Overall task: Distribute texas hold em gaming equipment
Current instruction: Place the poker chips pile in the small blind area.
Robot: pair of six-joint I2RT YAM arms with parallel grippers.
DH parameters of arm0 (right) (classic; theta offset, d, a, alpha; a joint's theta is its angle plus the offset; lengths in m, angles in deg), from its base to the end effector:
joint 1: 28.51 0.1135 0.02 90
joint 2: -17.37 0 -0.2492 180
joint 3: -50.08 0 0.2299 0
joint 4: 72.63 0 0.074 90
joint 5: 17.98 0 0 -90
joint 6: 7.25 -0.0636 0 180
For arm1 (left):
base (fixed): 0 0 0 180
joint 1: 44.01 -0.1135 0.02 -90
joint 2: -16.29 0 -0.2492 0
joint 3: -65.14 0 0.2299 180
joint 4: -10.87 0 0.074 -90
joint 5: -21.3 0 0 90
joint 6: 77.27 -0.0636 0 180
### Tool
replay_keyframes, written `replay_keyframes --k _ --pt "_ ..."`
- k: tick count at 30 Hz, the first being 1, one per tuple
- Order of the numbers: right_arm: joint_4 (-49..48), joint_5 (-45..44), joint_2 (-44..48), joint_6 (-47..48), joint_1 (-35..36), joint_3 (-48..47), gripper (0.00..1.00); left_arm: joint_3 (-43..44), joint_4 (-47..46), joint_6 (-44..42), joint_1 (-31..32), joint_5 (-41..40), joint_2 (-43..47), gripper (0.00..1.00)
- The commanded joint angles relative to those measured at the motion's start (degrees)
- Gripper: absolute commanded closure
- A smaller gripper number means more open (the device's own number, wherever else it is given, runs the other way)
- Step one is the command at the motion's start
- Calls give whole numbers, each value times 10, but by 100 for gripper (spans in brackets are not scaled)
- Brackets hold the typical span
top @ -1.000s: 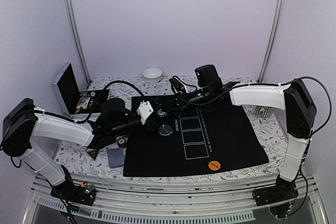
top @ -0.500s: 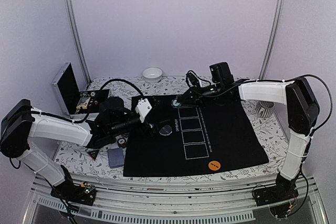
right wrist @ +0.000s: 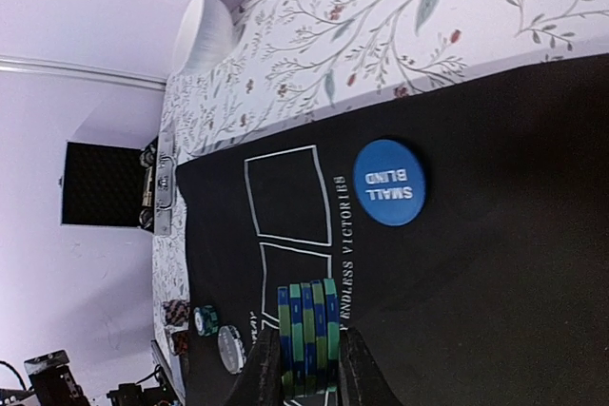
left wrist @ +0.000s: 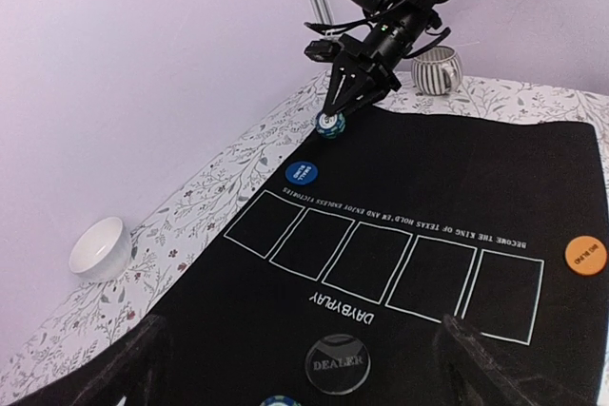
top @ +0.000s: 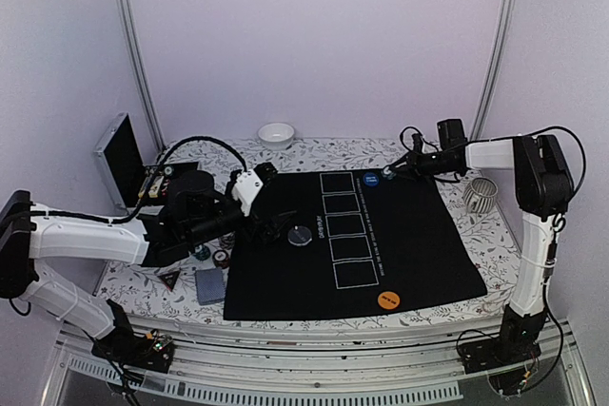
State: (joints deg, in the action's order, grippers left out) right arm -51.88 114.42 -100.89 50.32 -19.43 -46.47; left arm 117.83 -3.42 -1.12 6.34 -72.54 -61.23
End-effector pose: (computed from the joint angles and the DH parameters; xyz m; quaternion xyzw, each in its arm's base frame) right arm 0.4285 0.1119 0.1663 0.0299 0.8651 0.4426 0.2341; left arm 0.2010 -0.2359 0.2351 0.3903 0.6625 -0.1756 0.6147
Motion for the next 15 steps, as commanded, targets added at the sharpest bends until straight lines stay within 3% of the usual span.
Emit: replay_keyframes --k 1,9,15 --pt "28 -27 -43 15 -3 -47 98 5 35 12 -2 -16 11 2" --pt "85 -50 -31 54 -3 -56 98 11 36 11 -5 -11 6 2" --pt "124 -31 75 115 19 35 98 7 35 7 -6 -6 16 2"
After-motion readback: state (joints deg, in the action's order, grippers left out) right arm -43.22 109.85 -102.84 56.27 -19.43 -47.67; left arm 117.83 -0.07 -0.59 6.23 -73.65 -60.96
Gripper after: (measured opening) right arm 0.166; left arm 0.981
